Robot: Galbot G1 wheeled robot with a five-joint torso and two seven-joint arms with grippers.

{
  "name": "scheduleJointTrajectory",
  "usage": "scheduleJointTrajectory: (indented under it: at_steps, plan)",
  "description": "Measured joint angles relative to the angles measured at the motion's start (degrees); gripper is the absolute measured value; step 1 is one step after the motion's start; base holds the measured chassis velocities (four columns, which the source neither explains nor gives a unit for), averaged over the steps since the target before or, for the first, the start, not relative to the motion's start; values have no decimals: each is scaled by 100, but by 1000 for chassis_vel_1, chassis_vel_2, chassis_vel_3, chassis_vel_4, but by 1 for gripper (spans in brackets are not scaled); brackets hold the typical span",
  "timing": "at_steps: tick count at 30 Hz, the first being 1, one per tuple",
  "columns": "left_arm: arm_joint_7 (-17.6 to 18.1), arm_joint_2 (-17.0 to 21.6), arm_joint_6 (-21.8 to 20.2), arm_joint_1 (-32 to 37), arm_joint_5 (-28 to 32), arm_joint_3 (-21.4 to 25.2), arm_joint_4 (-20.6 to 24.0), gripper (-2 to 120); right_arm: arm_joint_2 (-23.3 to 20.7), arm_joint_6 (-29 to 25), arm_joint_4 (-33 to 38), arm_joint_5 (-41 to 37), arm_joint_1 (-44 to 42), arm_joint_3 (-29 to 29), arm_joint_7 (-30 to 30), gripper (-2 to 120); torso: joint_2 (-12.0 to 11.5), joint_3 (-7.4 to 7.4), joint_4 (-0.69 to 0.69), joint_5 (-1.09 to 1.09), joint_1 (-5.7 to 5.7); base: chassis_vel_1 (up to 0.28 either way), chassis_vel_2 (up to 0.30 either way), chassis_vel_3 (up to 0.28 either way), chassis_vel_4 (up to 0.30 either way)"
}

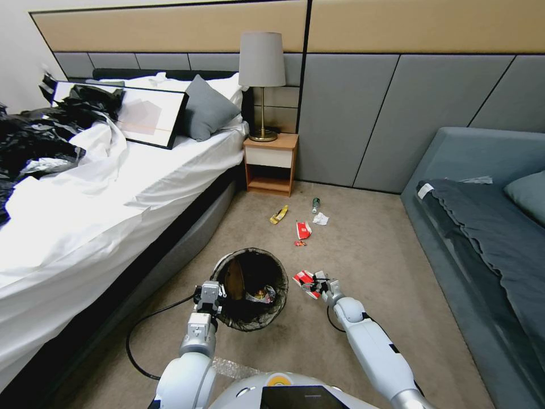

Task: Pick up the trash bin, then pick up the garbage from the floor and place it into the trash bin.

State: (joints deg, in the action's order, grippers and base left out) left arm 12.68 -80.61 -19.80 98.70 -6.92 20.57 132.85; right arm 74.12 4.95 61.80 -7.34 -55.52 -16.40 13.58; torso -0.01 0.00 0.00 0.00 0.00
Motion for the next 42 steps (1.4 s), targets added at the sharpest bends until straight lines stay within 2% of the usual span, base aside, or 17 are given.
scheduleJointTrajectory:
  at_steps: [13, 16, 17, 19, 23, 24, 28, 29, 32, 33, 34, 39, 42]
  plan:
    - [-1, -9, 46, 69, -80, -19, -32, 2, 110, -253, -749, 55, 297, -30, 126, 99, 0, 0, 0, 0, 0, 0, 0, 0, 0]
    - [-1, -5, 46, 75, -81, -14, -35, 2, 144, -353, -843, 62, 306, -29, 126, 88, 0, 0, 0, 0, 0, 0, 0, 0, 0]
    - [-1, -5, 46, 75, -81, -14, -35, 2, 144, -353, -843, 62, 306, -29, 126, 88, 0, 0, 0, 0, 0, 0, 0, 0, 0]
    - [-1, -6, 47, 69, -81, -9, -43, 2, 148, -396, -858, 62, 296, -29, 120, 73, 0, 0, 0, 0, 0, 0, 0, 0, 0]
    - [-1, -12, 47, 57, -81, -17, -51, 2, 148, -412, -859, 63, 286, -30, 117, 67, 0, 0, 0, -1, 0, 0, 0, 0, 0]
    - [-2, -23, 47, 44, -81, -31, -58, 2, 148, -418, -855, 63, 270, -34, 109, 58, 0, 0, 0, -1, 0, 0, 0, 0, 0]
    - [-2, -19, 47, 16, -77, -35, -69, 2, 148, -423, -837, 64, 249, -41, 33, 44, 0, 0, 0, -1, 0, 0, 0, 0, 0]
    - [-2, -11, 47, 13, -73, -35, -70, 2, 150, -433, -832, 67, 236, -42, -3, 36, 0, 0, 0, 0, 0, 0, 0, 0, 0]
    - [-2, -5, 47, 13, -68, -37, -70, 2, 149, -438, -822, 68, 219, -43, -27, 29, 0, 0, 0, 0, 0, 0, 0, 0, 0]
    - [-2, 0, 47, 13, -65, -37, -70, 2, 149, -445, -803, 70, 204, -45, -38, 22, 0, 0, 0, 0, 0, 0, 0, 0, 0]
    - [-2, 0, 47, 13, -65, -37, -70, 2, 149, -445, -803, 70, 204, -45, -38, 22, 0, 0, 0, 0, 0, 0, 0, 0, 0]
    - [-4, 2, 47, 9, -61, -44, -68, 2, 136, -469, -768, 70, 187, -49, -46, 1, 0, 0, 0, 0, 0, 0, 0, 0, 0]
    - [-4, -1, 47, 10, -61, -45, -65, 2, 129, -482, -756, 68, 185, -49, -47, 0, 0, 0, 0, 0, 0, 0, 0, 0, 0]
